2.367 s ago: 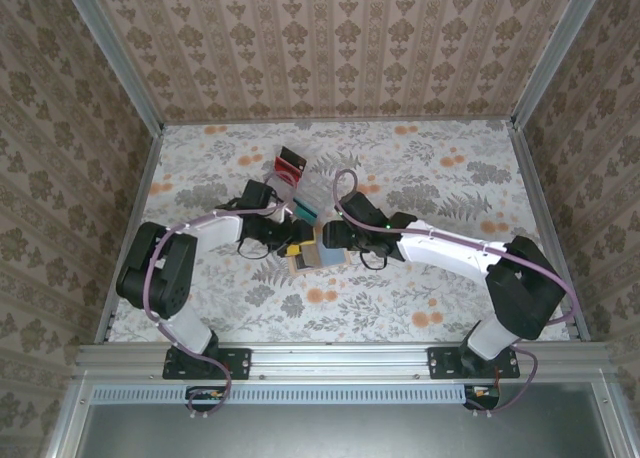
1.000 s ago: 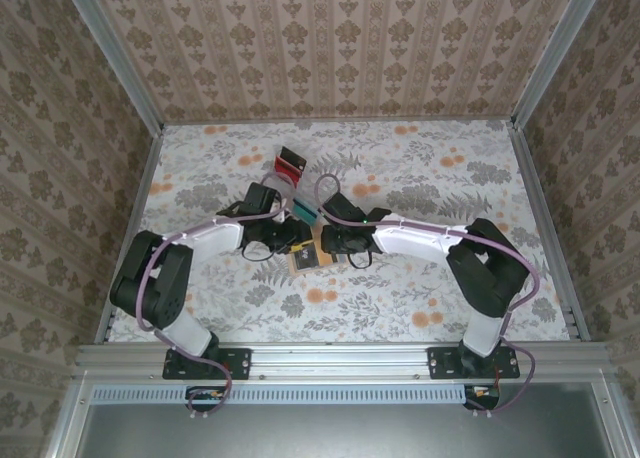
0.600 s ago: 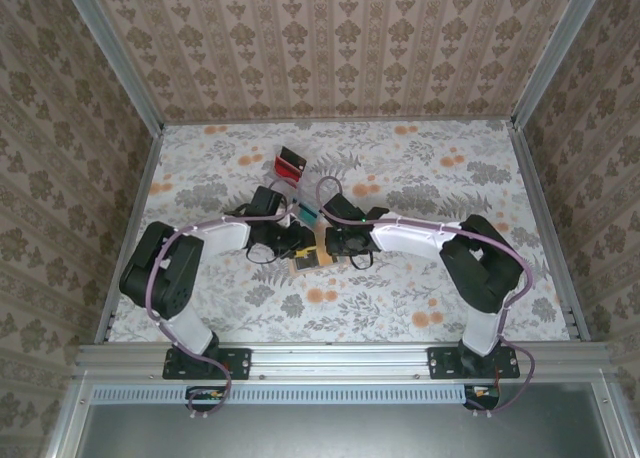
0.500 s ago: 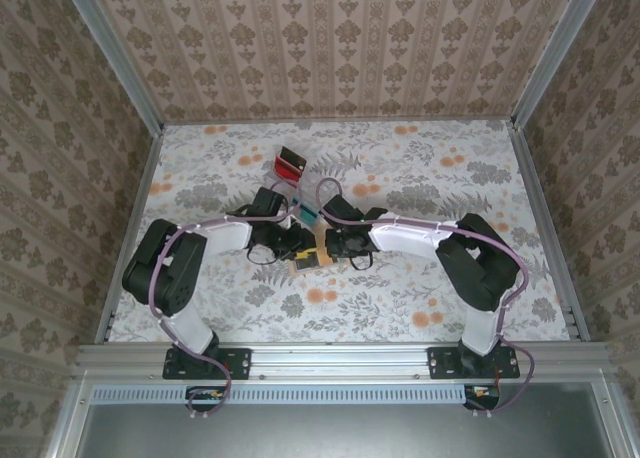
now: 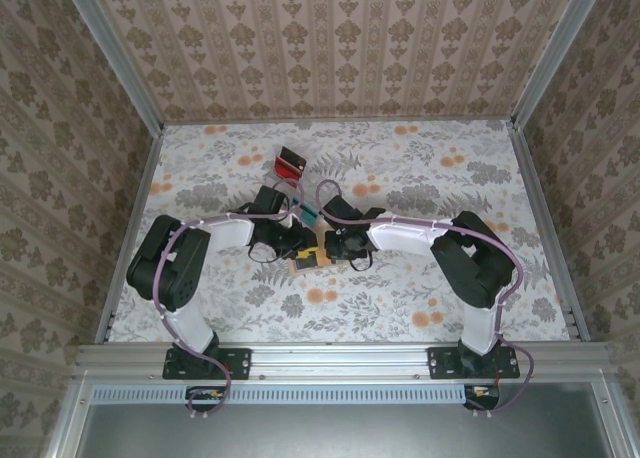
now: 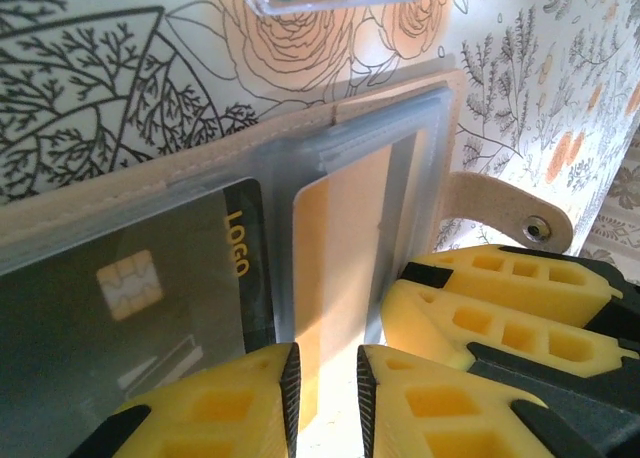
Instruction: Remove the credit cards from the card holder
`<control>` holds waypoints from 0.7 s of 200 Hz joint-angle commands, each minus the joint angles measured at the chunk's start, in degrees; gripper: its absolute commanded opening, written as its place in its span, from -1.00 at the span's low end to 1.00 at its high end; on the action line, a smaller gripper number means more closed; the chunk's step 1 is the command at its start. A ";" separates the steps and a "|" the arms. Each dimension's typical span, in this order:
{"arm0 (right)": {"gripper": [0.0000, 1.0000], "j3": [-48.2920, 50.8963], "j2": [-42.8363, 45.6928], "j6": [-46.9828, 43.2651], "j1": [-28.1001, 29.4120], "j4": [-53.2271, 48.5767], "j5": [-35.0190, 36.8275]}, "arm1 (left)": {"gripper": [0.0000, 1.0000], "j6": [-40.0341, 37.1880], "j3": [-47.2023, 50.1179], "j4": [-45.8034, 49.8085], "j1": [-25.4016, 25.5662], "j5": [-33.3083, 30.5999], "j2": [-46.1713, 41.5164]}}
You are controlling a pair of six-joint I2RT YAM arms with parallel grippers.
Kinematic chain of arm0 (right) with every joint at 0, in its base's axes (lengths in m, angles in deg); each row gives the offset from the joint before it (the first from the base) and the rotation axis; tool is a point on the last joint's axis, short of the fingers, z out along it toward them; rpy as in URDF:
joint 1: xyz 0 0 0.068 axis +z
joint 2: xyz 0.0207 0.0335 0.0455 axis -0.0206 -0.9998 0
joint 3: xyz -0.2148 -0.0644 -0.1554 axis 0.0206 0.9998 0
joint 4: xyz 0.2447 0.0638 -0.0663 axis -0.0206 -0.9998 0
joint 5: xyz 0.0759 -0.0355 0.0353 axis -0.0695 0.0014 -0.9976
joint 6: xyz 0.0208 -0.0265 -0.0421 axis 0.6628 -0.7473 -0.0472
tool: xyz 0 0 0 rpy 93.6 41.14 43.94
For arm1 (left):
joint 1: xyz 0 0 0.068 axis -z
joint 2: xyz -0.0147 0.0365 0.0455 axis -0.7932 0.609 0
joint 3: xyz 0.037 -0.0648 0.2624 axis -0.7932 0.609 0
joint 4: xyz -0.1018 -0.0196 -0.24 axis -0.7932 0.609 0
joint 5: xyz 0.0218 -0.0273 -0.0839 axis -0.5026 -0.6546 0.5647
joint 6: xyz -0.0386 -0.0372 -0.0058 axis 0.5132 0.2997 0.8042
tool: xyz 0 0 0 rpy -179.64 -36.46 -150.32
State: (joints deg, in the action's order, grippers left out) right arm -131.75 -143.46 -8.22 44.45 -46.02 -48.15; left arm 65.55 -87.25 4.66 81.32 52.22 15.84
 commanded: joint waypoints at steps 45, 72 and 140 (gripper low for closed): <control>-0.56 -0.49 -1.64 0.09 -0.82 -0.47 -3.01 | -0.49 -1.81 -1.50 3.21 -0.36 -0.75 1.34; -0.56 -0.65 -1.69 -0.15 -0.82 -0.20 -3.49 | -0.49 -2.33 -1.90 2.85 -0.28 0.27 2.17; -0.56 -1.00 -2.03 -0.97 -0.92 0.03 -4.57 | -0.55 -3.39 -2.64 1.57 -0.10 3.18 3.57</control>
State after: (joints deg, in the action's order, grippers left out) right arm -131.79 -143.81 -8.46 43.79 -45.52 -51.52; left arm 63.89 -88.78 5.95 81.28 53.64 18.29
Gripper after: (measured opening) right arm 0.219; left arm 0.226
